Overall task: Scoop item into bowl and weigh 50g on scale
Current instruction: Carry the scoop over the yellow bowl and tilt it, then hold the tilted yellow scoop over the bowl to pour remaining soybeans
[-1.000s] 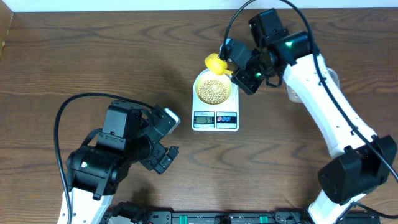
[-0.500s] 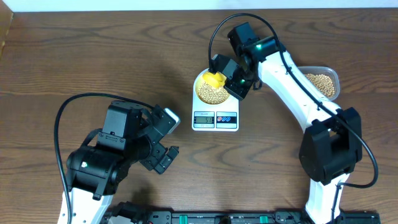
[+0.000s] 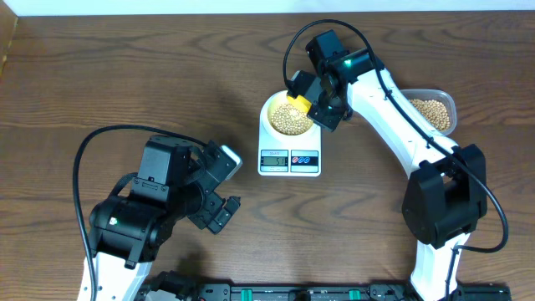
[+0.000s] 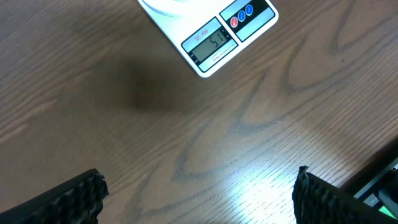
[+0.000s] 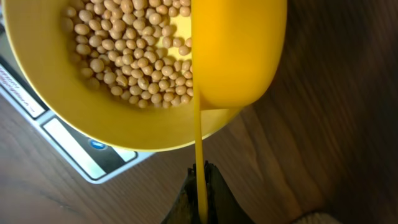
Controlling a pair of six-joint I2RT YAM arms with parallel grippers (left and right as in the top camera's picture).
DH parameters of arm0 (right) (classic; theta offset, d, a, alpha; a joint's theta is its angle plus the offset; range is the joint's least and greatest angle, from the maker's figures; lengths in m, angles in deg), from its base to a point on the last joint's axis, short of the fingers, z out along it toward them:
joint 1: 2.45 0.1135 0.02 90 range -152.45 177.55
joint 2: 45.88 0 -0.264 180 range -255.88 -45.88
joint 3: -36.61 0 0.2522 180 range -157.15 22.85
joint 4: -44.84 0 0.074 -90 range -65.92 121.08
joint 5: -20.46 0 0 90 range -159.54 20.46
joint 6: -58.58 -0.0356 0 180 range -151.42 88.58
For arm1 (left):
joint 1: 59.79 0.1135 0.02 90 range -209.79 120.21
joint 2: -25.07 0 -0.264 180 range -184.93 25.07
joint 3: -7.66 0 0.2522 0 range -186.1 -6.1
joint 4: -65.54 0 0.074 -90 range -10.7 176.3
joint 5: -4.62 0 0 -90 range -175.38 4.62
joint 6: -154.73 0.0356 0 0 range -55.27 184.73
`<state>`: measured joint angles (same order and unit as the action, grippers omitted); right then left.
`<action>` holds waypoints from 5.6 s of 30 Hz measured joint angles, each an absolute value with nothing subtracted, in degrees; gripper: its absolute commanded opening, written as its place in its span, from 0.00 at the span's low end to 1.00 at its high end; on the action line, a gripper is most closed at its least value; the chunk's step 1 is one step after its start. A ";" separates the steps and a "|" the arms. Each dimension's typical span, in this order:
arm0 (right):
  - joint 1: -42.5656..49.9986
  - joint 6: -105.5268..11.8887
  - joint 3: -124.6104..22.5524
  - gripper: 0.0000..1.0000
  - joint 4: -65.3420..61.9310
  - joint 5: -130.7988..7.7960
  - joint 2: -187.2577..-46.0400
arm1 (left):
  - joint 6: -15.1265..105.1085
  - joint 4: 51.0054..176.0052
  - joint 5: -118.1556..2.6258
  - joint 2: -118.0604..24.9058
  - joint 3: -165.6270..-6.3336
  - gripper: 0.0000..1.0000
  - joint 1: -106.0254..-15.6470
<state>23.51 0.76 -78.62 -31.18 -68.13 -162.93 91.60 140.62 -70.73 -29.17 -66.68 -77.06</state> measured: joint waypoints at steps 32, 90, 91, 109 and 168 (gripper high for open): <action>25.87 4.24 -78.62 0.01 -30.11 -71.57 -162.93 | 91.60 140.62 -70.73 -29.17 -66.68 0.98 -77.06; 20.01 6.14 -77.99 0.01 -38.09 -49.40 -164.00 | 91.60 140.62 -70.73 -29.15 -66.68 0.98 -77.06; 19.49 6.14 -78.21 0.01 -38.48 -48.40 -164.00 | 91.60 140.62 -70.73 -29.17 -66.68 0.98 -77.06; 14.18 5.00 -89.97 0.01 -50.02 -40.49 -164.02 | 91.60 140.62 -70.73 -29.15 -66.68 0.98 -77.06; 16.69 0.02 -89.97 0.01 -39.75 -52.88 -171.08 | 91.60 140.62 -70.73 -29.17 -66.68 0.98 -77.06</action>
<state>16.69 0.02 -89.97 -39.75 -52.88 -171.08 91.60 140.62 -70.73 -29.17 -66.68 -77.06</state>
